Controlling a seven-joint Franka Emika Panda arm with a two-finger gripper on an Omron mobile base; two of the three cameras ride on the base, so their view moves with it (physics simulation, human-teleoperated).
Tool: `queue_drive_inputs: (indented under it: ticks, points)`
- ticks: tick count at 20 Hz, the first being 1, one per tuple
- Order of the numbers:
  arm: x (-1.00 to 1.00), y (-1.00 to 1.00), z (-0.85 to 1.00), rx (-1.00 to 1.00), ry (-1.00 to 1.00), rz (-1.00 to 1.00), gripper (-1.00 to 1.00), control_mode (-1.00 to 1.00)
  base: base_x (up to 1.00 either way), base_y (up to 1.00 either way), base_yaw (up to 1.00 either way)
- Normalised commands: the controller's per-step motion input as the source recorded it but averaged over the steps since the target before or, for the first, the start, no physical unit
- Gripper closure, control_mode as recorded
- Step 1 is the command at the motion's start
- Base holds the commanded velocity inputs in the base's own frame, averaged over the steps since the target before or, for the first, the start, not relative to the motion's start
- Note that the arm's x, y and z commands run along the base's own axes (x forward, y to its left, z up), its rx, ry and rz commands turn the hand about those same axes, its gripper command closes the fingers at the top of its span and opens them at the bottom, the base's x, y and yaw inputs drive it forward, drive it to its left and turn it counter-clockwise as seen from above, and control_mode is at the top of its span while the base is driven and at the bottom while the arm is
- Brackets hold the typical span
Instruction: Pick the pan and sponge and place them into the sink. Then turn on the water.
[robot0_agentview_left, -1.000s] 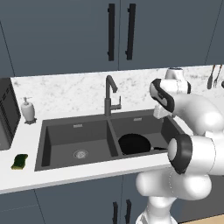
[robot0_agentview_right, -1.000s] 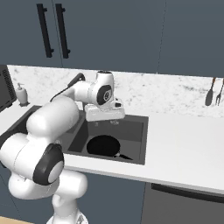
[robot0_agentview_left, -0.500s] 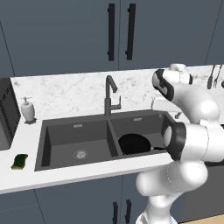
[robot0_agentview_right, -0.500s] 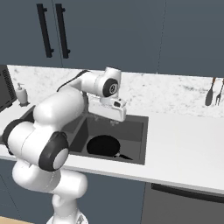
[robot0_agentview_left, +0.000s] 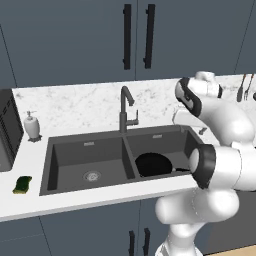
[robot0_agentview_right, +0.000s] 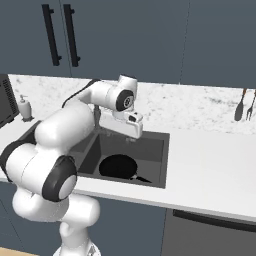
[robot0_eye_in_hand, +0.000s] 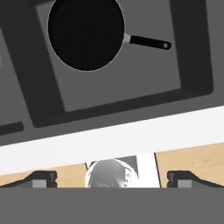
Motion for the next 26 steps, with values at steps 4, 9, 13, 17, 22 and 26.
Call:
queue_drive_inputs:
  ticks: [4,9,13,17,22,26]
  points:
    - [-0.54,0.29,0.15,0.01,-0.32,0.0,-1.0,-1.0,0.0,0.0,0.0]
    - [-0.69,0.55,0.42,0.0,-0.19,0.0,-1.0,-1.0,0.0,0.0,0.0]
    - [-0.6,0.85,0.6,-0.04,-0.01,0.0,-1.0,-1.0,0.0,0.0,0.0]
    - [-0.41,1.0,0.53,-0.08,0.0,0.01,-1.0,-1.0,0.0,0.0,0.0]
    - [-0.33,1.0,0.29,-0.08,0.0,0.05,-1.0,-1.0,0.0,0.0,0.0]
    - [-0.28,1.0,0.03,-0.08,0.0,0.05,-1.0,-1.0,0.0,0.0,0.0]
